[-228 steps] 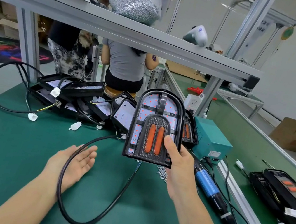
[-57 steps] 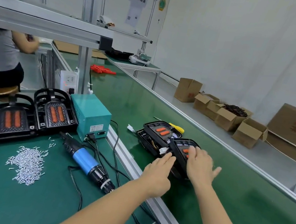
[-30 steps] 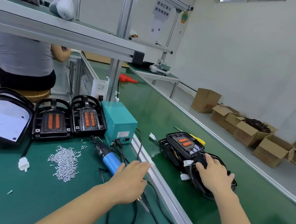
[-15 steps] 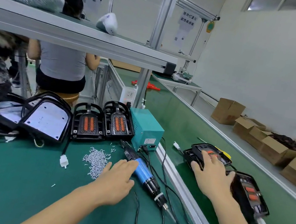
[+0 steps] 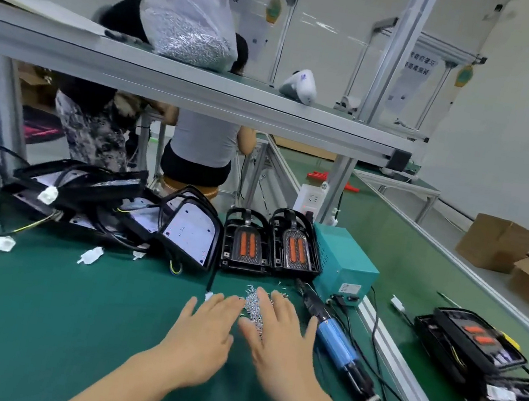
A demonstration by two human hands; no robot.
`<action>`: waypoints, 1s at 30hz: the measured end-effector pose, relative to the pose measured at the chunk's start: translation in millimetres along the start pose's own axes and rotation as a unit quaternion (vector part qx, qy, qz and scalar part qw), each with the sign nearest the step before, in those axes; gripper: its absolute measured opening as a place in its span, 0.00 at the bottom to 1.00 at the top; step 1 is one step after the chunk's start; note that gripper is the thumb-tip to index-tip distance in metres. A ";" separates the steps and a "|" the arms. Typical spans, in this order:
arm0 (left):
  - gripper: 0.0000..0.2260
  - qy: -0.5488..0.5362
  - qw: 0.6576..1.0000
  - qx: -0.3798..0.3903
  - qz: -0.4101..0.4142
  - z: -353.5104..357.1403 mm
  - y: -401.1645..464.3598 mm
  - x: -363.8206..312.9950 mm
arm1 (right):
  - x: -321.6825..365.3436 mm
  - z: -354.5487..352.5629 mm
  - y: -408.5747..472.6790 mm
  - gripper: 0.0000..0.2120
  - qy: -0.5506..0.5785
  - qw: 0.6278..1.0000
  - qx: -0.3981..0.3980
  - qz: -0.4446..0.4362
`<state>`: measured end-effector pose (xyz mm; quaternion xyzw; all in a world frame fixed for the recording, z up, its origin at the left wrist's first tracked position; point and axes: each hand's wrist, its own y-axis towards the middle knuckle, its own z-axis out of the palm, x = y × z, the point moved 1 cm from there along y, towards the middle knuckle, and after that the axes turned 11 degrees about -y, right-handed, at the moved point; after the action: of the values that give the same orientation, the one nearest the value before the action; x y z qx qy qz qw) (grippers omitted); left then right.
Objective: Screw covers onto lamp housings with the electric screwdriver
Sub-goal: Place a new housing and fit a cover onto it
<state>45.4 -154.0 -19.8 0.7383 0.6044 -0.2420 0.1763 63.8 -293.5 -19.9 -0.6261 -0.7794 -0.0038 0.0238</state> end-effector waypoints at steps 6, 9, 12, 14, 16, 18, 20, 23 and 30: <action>0.25 0.042 0.996 -0.069 -0.023 -22.0 -15.0 31.8 | 47.5 4.6 11.1 0.28 0.007 0.999 -0.006 -0.047; 0.26 0.086 0.990 -0.103 -0.032 -31.8 -18.2 47.2 | 62.1 12.1 11.0 0.28 0.017 0.998 0.004 -0.058; 0.24 0.109 0.974 -0.200 -0.018 -49.4 -15.6 61.4 | 70.7 15.1 13.5 0.28 0.020 0.998 0.009 -0.064; 0.24 0.101 0.951 -0.293 -0.007 -70.1 -13.6 73.5 | 79.2 13.2 18.2 0.28 0.019 0.997 0.007 -0.078; 0.25 0.125 0.926 -0.356 -0.028 -92.6 -10.0 90.0 | 89.4 11.9 22.1 0.28 0.017 0.995 0.009 -0.096; 0.29 0.173 0.907 -0.377 -0.076 -113.0 -3.8 108.9 | 99.2 11.9 23.6 0.28 0.026 0.993 0.015 -0.111; 0.31 0.196 0.895 -0.385 -0.112 -130.8 4.1 125.9 | 107.4 11.9 23.9 0.28 0.029 0.992 0.015 -0.125; 0.30 0.214 0.892 -0.367 -0.154 -151.6 13.1 146.2 | 116.5 10.9 23.7 0.28 0.036 0.990 0.007 -0.138; 0.11 0.233 0.891 -0.368 -0.127 -176.6 16.9 169.6 | 128.0 6.9 24.6 0.27 0.078 0.984 -0.001 -0.159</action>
<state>113.2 77.0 27.9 0.5722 0.7628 0.1567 0.2572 60.1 -163.0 -22.0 -0.4923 -0.8645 -0.0569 0.0833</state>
